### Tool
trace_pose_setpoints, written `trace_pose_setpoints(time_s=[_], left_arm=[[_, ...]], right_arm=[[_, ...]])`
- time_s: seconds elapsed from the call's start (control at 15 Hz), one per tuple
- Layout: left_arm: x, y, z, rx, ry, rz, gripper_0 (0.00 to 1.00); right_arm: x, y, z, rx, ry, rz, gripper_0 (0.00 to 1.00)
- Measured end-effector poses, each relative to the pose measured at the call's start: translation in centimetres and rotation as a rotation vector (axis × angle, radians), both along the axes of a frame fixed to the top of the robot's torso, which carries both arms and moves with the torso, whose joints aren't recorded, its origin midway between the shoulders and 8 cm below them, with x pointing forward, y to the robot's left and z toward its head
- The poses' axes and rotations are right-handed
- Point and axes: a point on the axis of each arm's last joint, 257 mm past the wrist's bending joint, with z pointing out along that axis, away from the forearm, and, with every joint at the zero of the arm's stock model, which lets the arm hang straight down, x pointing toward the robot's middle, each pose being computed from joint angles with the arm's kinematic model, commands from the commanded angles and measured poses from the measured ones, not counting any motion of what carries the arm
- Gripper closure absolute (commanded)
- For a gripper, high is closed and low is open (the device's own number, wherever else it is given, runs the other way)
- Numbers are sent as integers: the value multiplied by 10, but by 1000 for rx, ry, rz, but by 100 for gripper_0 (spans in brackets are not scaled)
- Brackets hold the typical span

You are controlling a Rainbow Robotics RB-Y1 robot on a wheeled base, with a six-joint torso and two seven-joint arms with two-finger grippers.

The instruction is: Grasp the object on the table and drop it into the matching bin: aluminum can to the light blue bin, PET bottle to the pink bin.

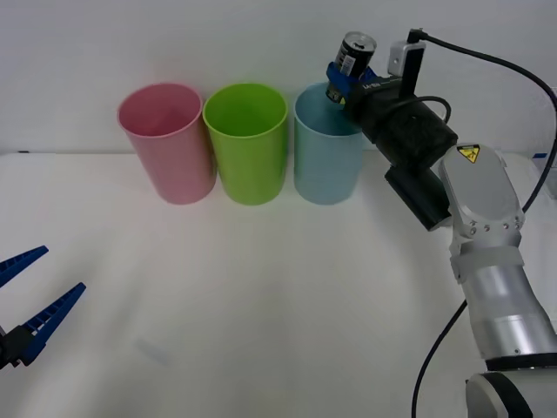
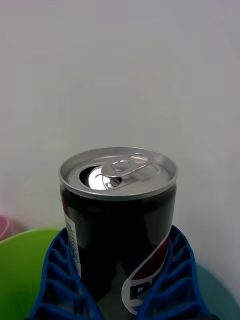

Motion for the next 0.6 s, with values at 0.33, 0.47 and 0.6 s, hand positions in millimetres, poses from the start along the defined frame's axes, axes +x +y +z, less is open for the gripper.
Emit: trace_pose_setpoints(time_s=[0.33,0.47,0.6], left_arm=[[0,0,0,0,0,0,0],[0,0,0,0,0,0,0],[0,0,0,0,0,0,0]], right_arm=[[9,8,-1,-12,6,-12,100],[9,10,-2,-21,4,-9,87],[8,11,-2,-27,1,-9,5]])
